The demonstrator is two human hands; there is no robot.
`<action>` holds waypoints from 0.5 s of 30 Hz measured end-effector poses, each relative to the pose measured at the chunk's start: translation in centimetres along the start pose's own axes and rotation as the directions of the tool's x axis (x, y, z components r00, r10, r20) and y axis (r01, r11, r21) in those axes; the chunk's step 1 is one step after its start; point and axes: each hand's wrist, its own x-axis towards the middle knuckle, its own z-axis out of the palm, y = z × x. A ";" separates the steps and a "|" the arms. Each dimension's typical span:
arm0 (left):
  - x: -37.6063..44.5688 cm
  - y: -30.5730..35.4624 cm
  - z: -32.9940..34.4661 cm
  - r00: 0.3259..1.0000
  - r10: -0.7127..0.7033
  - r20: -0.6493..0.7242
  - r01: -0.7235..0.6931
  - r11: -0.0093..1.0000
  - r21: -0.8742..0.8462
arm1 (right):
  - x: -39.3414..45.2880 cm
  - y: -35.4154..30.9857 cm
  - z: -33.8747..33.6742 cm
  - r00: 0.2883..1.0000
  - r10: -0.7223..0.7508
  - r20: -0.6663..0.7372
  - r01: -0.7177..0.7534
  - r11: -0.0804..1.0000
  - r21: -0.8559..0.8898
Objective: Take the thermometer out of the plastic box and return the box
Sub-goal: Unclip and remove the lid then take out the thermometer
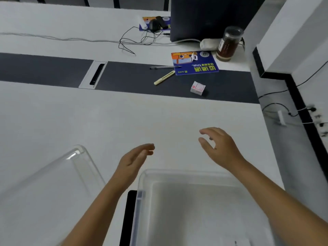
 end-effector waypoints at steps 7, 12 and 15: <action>-1.7 0.9 4.1 0.891 0.349 0.291 -0.446 0.557 0.701 | -9.0 0.2 0.1 0.864 -0.502 0.029 0.501 0.853 -0.143; -1.6 0.7 4.4 0.899 0.381 0.215 -0.399 0.513 0.760 | -12.6 1.5 2.6 0.483 0.338 0.808 0.179 0.865 -0.469; -1.3 0.4 4.5 0.910 0.370 0.188 -0.371 0.523 0.767 | -13.1 1.6 3.4 0.348 0.398 0.849 0.092 0.887 -0.453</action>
